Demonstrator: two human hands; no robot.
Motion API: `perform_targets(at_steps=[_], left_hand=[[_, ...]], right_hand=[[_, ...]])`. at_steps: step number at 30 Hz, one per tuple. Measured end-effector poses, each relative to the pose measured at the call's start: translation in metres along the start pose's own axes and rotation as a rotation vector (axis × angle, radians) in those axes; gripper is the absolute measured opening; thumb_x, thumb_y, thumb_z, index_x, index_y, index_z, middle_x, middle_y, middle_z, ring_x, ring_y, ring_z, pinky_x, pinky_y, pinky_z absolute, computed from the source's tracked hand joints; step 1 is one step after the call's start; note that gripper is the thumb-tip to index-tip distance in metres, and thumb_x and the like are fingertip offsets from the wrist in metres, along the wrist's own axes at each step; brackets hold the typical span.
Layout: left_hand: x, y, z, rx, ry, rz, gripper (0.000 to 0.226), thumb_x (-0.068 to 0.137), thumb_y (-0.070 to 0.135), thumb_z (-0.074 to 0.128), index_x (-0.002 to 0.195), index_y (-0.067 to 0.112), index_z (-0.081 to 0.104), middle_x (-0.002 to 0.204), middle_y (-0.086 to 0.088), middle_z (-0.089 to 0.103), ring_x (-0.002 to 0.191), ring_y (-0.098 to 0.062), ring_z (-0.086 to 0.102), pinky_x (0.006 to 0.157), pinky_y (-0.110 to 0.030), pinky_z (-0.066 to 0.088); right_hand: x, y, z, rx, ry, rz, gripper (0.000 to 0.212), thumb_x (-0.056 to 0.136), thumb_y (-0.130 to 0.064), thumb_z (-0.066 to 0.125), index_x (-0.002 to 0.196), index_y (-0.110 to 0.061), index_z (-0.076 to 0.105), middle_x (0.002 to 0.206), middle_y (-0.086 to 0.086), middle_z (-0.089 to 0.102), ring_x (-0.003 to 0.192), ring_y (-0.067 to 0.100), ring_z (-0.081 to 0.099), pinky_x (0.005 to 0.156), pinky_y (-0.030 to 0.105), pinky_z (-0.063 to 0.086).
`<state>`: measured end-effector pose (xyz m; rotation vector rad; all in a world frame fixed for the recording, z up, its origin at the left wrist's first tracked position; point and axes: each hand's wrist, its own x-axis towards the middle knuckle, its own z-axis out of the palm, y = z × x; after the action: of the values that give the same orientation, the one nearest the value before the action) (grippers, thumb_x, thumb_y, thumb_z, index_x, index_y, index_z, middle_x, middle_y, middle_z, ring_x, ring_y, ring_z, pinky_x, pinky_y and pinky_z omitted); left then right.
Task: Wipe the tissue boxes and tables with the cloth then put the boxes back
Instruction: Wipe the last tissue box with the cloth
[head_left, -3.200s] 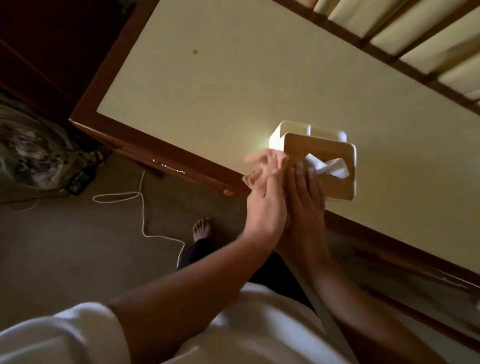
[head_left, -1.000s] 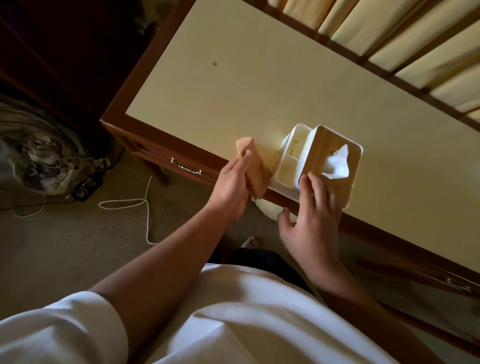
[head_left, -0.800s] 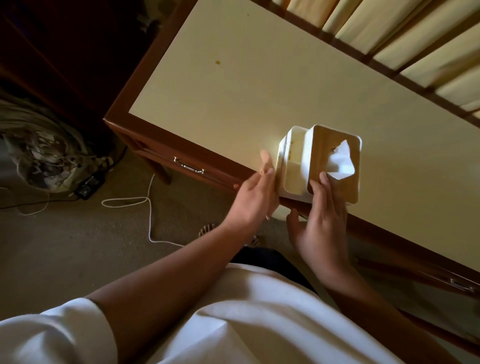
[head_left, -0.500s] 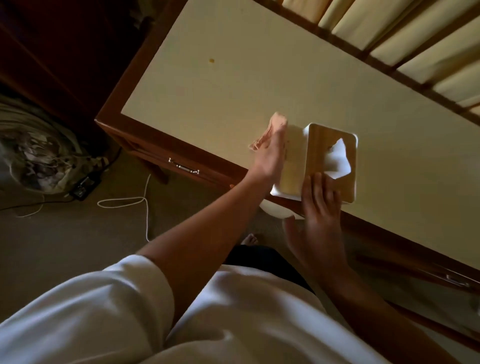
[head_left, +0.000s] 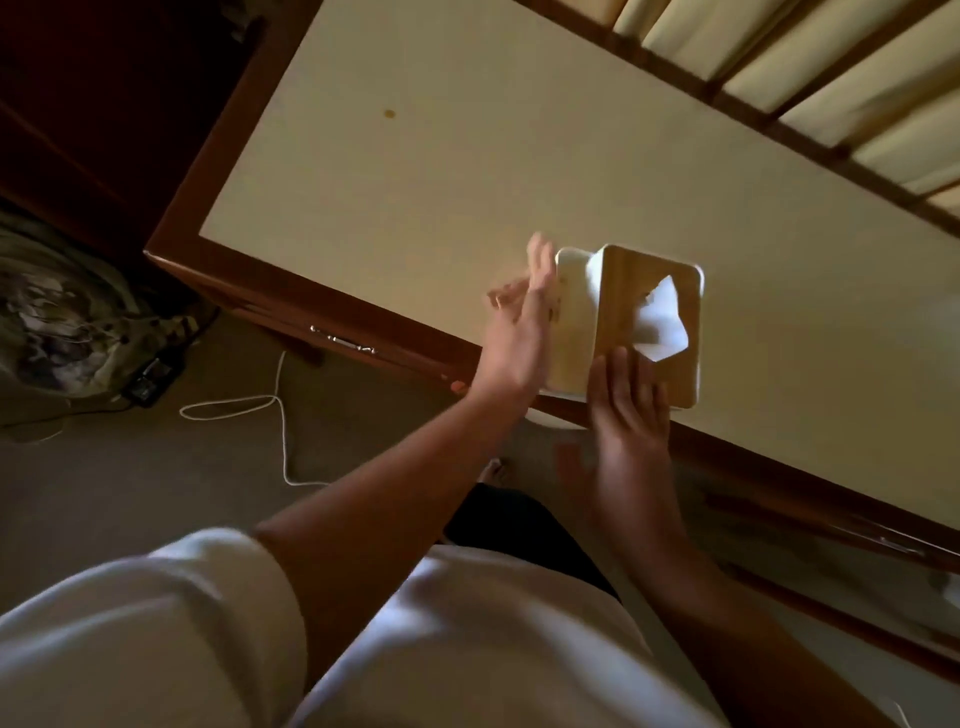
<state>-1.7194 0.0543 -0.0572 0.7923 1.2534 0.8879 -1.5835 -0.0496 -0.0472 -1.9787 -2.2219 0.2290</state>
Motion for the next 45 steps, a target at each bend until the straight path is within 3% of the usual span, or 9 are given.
perform_targets(at_steps=[2,4,8,14,18,23,30,40,45], left_hand=[[-0.047,-0.017,-0.007,0.058,-0.003,-0.013,0.067,0.105,0.071,0.029,0.165,0.04,0.027,0.168,0.018,0.031,0.155,-0.001,0.023,0.13,-0.031,0.017],[-0.057,-0.029,-0.014,0.098,-0.027,-0.037,0.068,0.104,0.07,0.029,0.162,0.036,0.038,0.166,0.008,0.04,0.156,-0.013,0.031,0.13,-0.043,0.027],[0.01,0.003,-0.015,0.104,0.049,-0.158,0.063,0.104,0.063,0.033,0.118,0.018,0.074,0.114,-0.013,0.076,0.109,-0.031,0.074,0.094,-0.052,0.061],[0.005,0.018,-0.017,-0.069,0.072,-0.207,0.052,0.103,0.04,0.034,0.093,0.006,0.072,0.081,-0.014,0.068,0.072,-0.031,0.067,0.062,-0.044,0.06],[0.026,0.016,-0.021,-0.009,0.101,-0.287,0.049,0.088,0.049,0.034,0.089,0.014,0.069,0.088,-0.016,0.07,0.08,-0.035,0.071,0.078,-0.07,0.059],[0.017,0.025,-0.015,-0.02,0.095,-0.202,0.037,0.096,0.04,0.037,0.066,0.023,0.048,0.074,-0.008,0.052,0.068,-0.027,0.054,0.061,-0.047,0.053],[0.025,0.016,-0.017,-0.001,0.118,-0.228,0.044,0.094,0.037,0.036,0.057,0.019,0.052,0.066,-0.004,0.056,0.061,-0.027,0.057,0.056,-0.038,0.052],[0.026,0.019,-0.012,-0.025,0.108,-0.219,0.03,0.094,0.039,0.037,0.084,0.017,0.056,0.079,-0.009,0.052,0.067,-0.025,0.053,0.06,-0.041,0.048],[0.031,0.011,-0.014,-0.086,0.122,-0.298,0.061,0.099,0.046,0.034,0.111,-0.004,0.068,0.086,-0.016,0.067,0.071,-0.03,0.066,0.058,-0.042,0.055]], right_hand=[[0.001,-0.001,-0.001,0.001,-0.001,0.013,0.082,0.089,-0.034,0.054,0.16,-0.003,0.03,0.169,0.019,0.021,0.159,0.038,0.012,0.126,0.061,0.017],[0.001,-0.001,-0.001,0.012,-0.006,0.018,0.085,0.086,-0.03,0.061,0.16,-0.003,0.03,0.17,0.018,0.02,0.159,0.038,0.011,0.127,0.061,0.016],[0.001,0.001,-0.003,0.031,-0.033,0.007,0.08,0.092,-0.03,0.06,0.161,-0.003,0.029,0.171,0.016,0.018,0.16,0.036,0.007,0.127,0.061,0.015],[0.001,-0.002,0.0,0.054,-0.005,0.02,0.088,0.083,-0.025,0.061,0.161,-0.004,0.029,0.17,0.016,0.019,0.16,0.033,0.007,0.127,0.061,0.013],[0.001,0.001,-0.001,0.047,-0.033,0.014,0.087,0.084,-0.025,0.061,0.162,-0.004,0.027,0.171,0.016,0.017,0.16,0.033,0.005,0.127,0.06,0.01],[0.001,0.0,0.0,0.056,-0.026,0.026,0.088,0.084,-0.025,0.061,0.162,-0.004,0.025,0.171,0.016,0.016,0.161,0.031,0.003,0.127,0.062,0.012],[0.003,0.001,0.0,0.079,-0.017,0.009,0.085,0.085,-0.022,0.06,0.162,-0.005,0.027,0.171,0.015,0.017,0.161,0.031,0.003,0.128,0.059,0.008],[0.003,0.004,0.004,0.095,-0.01,0.005,0.088,0.083,-0.02,0.06,0.163,-0.005,0.025,0.172,0.014,0.015,0.161,0.032,0.003,0.128,0.059,0.005],[0.004,0.004,0.002,0.105,-0.006,-0.039,0.084,0.085,-0.016,0.059,0.162,-0.005,0.028,0.171,0.016,0.017,0.16,0.035,0.006,0.127,0.061,0.007]])
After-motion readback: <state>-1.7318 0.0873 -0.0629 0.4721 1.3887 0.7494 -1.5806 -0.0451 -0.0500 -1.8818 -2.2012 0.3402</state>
